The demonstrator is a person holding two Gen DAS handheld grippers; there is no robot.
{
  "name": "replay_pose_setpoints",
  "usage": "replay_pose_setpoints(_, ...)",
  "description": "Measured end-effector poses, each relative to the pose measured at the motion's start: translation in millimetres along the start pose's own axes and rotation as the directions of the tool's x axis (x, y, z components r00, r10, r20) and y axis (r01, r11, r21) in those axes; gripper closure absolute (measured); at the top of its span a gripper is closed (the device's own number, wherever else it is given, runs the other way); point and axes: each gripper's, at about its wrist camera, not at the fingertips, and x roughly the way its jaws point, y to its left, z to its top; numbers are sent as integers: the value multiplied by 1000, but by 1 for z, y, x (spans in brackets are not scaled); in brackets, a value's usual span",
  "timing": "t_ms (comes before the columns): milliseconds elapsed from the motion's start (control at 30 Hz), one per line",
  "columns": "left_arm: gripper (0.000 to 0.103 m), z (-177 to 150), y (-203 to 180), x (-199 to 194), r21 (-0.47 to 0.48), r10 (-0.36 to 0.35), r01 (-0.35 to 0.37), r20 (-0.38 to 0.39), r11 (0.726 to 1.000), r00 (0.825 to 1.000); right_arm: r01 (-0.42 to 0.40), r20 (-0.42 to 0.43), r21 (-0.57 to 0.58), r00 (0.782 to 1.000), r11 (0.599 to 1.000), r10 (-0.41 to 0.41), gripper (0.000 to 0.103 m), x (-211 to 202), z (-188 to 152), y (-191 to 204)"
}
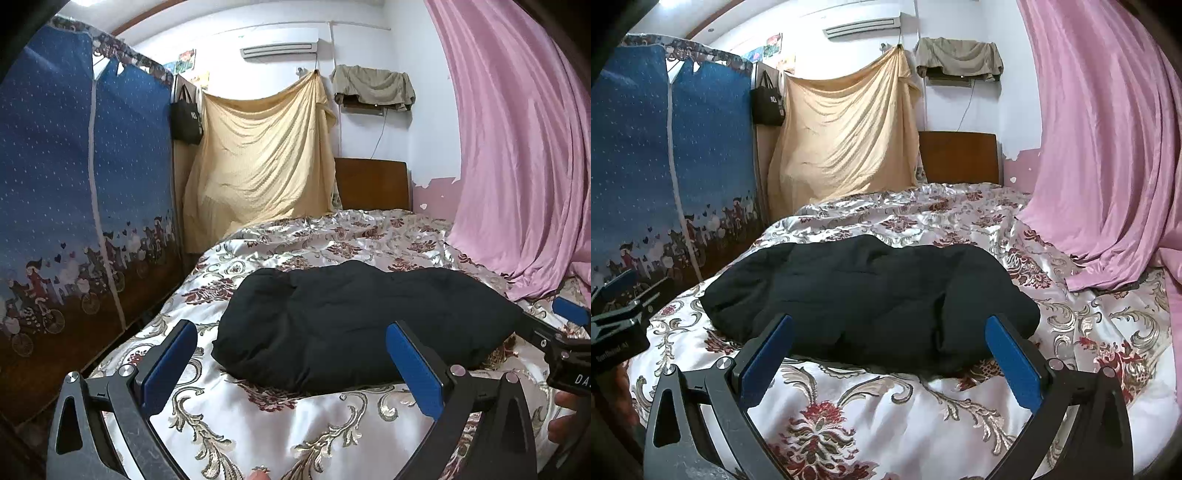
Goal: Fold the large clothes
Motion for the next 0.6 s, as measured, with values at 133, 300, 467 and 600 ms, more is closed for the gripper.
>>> replay_pose_setpoints(133, 0, -7, -4, -6, 20, 10, -10, 20, 1000, 1000, -1, 29, 11, 1000, 1000, 0, 1, -7, -8, 3)
replay_pose_setpoints(300, 0, -16, -6, -7, 36, 16, -17, 15, 999, 1000, 7, 52, 14, 999, 1000, -8, 1, -11, -13, 3)
replay_pose_setpoints(467, 0, -23, -3, -5, 16, 9, -9, -10, 1000, 1000, 15, 48, 9, 999, 1000, -15, 1, -10, -20, 4)
replay_pose_setpoints(600, 0, -29, -1, -1, 6, 6, -6, -28, 1000, 1000, 20, 50, 0, 999, 1000, -20, 1, -7, -25, 3)
